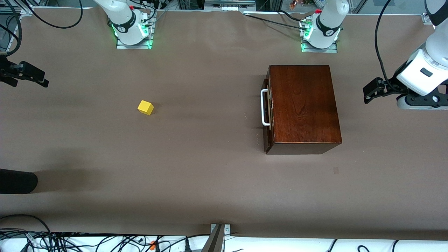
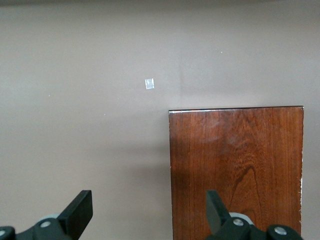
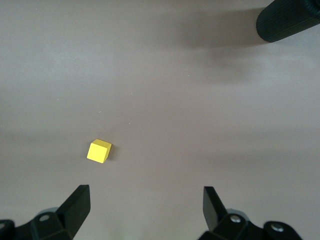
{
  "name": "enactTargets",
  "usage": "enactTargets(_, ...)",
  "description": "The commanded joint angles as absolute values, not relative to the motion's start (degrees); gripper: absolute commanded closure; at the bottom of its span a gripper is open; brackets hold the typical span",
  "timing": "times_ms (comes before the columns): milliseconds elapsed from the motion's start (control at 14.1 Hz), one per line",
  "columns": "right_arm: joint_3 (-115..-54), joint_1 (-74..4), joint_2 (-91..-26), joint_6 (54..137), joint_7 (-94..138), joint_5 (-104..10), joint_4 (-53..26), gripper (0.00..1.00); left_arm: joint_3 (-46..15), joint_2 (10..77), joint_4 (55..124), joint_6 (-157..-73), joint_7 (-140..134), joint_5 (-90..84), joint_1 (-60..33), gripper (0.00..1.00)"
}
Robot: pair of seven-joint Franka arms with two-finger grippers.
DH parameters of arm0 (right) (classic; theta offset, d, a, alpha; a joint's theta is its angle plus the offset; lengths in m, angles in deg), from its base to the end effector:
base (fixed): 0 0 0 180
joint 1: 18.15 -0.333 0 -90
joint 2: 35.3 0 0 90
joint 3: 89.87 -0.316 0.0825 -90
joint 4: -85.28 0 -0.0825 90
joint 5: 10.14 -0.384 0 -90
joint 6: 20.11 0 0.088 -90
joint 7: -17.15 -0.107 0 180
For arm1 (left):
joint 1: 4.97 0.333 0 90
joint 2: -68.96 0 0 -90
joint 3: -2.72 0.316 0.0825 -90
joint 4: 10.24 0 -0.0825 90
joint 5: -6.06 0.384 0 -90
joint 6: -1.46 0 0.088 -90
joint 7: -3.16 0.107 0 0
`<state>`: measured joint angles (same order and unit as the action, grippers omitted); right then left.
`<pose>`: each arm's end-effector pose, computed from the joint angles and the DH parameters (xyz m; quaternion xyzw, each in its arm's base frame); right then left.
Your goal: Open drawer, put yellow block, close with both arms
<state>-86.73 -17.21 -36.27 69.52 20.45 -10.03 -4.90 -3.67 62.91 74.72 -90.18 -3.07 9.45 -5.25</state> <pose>0.5571 -0.0397 0.6131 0.9999 -0.0068 -0.0133 0.0006 0.5869 -0.0588 0.6087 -0.9997 0.0042 -0.0084 0.0229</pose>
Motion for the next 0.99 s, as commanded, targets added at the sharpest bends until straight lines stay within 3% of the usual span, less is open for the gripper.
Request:
enactTargets(0, -87.23, -16.83, -36.44, 68.48, 21.28, -9.17, -3.84, 0.0, -3.61, 62.01, 72.99, -89.5, -1.67, 10.63, -4.89, 0.0)
enactTargets(922, -87.06, -16.83, -36.44, 68.57, 20.58, -9.44, -3.84, 0.0, -4.66, 61.58, 72.73, -87.39, -1.48, 8.17, -5.67, 0.0)
